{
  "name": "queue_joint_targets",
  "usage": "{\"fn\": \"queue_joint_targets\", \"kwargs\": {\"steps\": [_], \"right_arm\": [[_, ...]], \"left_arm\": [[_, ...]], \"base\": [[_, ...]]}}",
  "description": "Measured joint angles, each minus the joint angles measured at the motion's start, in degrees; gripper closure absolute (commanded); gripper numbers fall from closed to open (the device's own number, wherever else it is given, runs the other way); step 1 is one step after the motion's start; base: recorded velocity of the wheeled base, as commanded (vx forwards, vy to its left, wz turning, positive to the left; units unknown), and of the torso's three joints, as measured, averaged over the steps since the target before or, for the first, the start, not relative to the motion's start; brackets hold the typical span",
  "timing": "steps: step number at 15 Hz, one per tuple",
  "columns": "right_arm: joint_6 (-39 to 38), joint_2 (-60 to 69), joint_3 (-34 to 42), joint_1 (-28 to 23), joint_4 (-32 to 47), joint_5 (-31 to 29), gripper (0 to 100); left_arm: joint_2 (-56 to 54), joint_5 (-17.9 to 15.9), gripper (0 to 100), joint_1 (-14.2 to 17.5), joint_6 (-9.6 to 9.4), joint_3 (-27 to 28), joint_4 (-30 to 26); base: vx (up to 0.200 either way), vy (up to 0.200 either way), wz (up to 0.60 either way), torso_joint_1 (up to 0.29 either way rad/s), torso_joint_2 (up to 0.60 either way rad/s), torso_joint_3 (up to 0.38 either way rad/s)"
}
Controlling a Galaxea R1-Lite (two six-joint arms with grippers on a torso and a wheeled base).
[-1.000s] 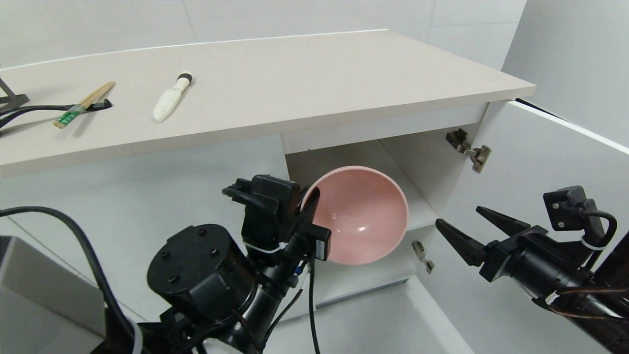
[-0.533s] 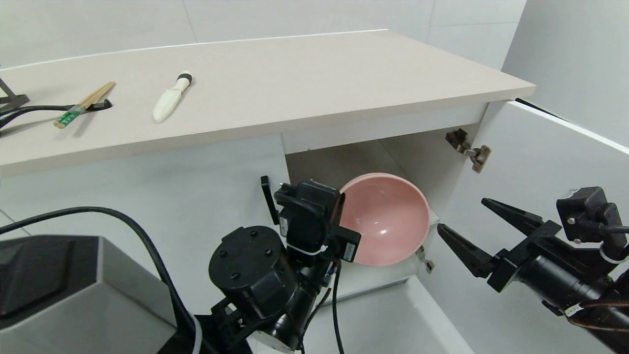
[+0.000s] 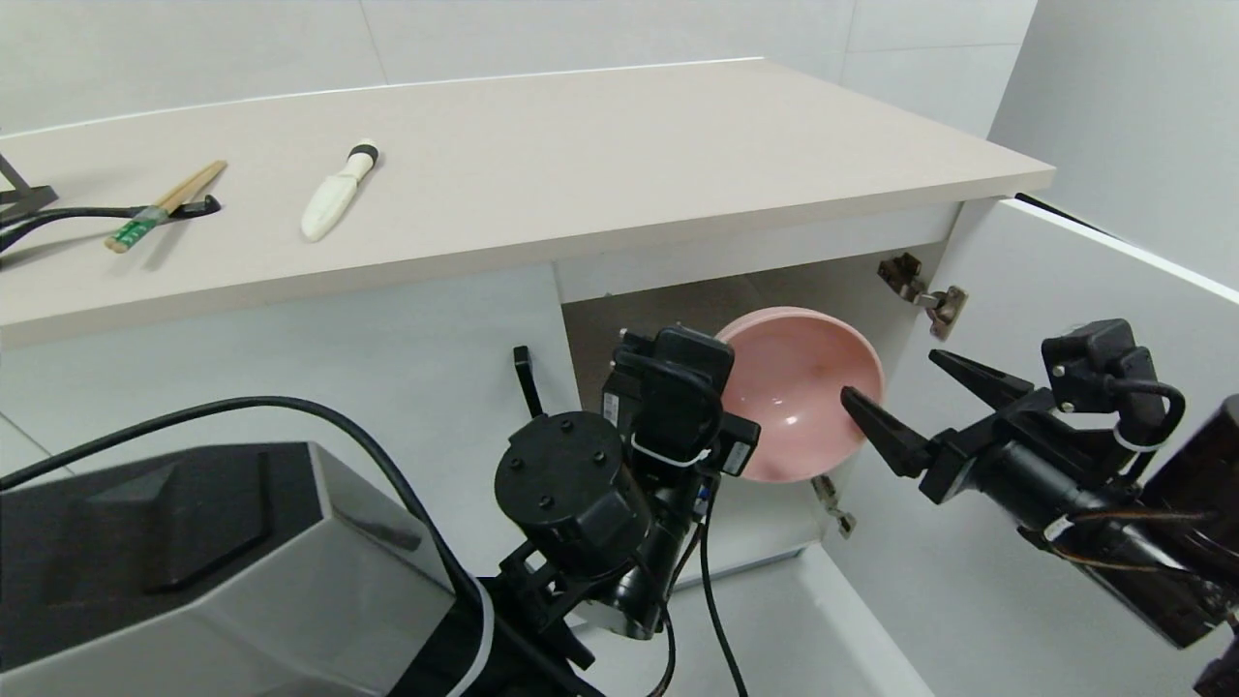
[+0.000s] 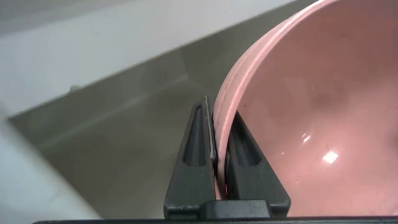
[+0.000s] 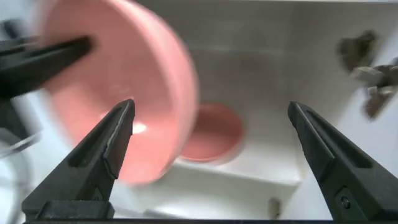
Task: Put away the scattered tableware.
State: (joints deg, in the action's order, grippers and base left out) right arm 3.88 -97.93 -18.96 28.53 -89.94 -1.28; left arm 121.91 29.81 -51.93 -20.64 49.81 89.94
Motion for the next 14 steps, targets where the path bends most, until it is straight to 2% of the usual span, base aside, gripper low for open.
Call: {"fn": "queue_joint_targets", "kwargs": {"steps": [4,5,12,13,14], "right_arm": [[-0.1,-4.7,-5.2,-1.9,0.0,0.0,0],[-0.1,-5.5,-6.2,-2.0,0.0,0.0,100],[0.0,-6.6,-9.3,1.8,0.0,-0.6,100],[0.0,-6.3,-9.3,2.0,0.0,-0.3,100],[0.0,-6.2,-9.2,2.4,0.1,0.1,100]], "left_arm": [[3.1,0.0,100,0.1,-0.33,4.4,0.0],[3.6,0.0,100,0.1,-0.35,5.1,0.0],[4.1,0.1,100,0.1,-0.27,6.0,0.2],[4.2,0.1,0,0.1,-0.16,6.0,0.1],[4.1,0.0,0,0.1,-0.07,6.1,0.1]], "base": [[0.0,0.0,0.0,0.0,0.0,0.0],[0.0,0.0,0.0,0.0,0.0,0.0],[0.0,0.0,0.0,0.0,0.0,0.0],[0.0,0.0,0.0,0.0,0.0,0.0],[0.0,0.0,0.0,0.0,0.0,0.0]]}}
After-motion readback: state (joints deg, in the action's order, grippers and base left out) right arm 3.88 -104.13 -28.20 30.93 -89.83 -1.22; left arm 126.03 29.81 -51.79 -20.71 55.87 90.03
